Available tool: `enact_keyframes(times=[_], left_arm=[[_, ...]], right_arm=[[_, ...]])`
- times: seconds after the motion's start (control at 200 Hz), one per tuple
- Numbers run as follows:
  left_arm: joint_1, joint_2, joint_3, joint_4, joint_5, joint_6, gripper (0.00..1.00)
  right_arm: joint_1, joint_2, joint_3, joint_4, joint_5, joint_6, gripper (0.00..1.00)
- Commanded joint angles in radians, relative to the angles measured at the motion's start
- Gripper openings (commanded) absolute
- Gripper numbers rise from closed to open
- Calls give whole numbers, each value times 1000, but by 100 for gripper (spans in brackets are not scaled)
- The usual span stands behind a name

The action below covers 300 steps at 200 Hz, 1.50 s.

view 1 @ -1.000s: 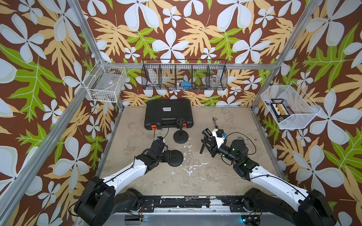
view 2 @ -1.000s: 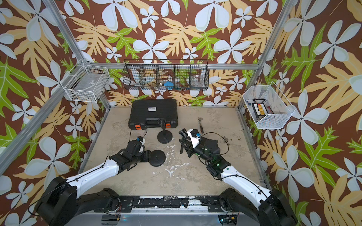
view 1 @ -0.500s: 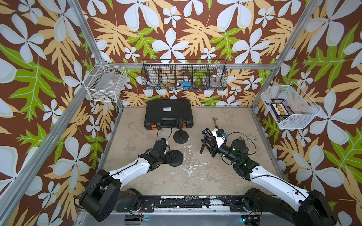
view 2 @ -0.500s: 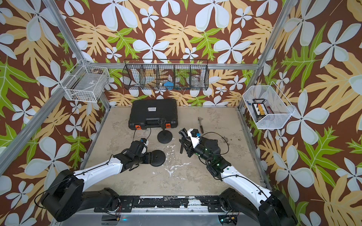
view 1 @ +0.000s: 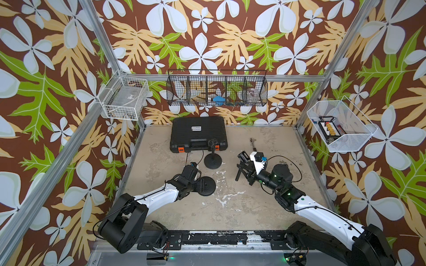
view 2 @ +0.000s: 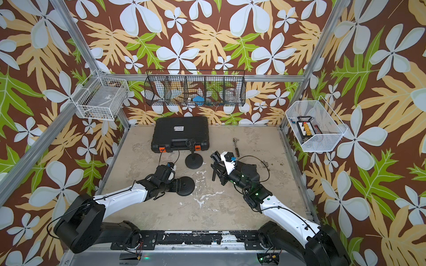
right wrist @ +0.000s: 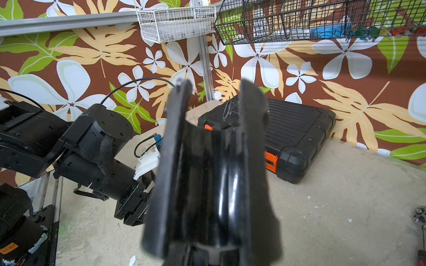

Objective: Assemble a microphone stand
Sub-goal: Move the microphone stand base to the center of the board.

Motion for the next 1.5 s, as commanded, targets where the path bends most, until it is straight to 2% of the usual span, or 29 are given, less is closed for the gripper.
enact_keyframes(times=[0.0, 0.601, 1.231, 1.496], left_arm=[[-1, 10, 6, 24, 10, 18, 67], [-39, 97, 1, 70, 54, -4, 63], [-84, 248, 122, 147, 118, -17, 61], [-93, 247, 154, 195, 138, -15, 61]], right_arm=[[0, 2, 9, 22, -9, -9, 0], [0, -3, 8, 22, -18, -9, 0], [0, -6, 5, 22, -33, -23, 0], [0, -6, 4, 12, -36, -30, 0]])
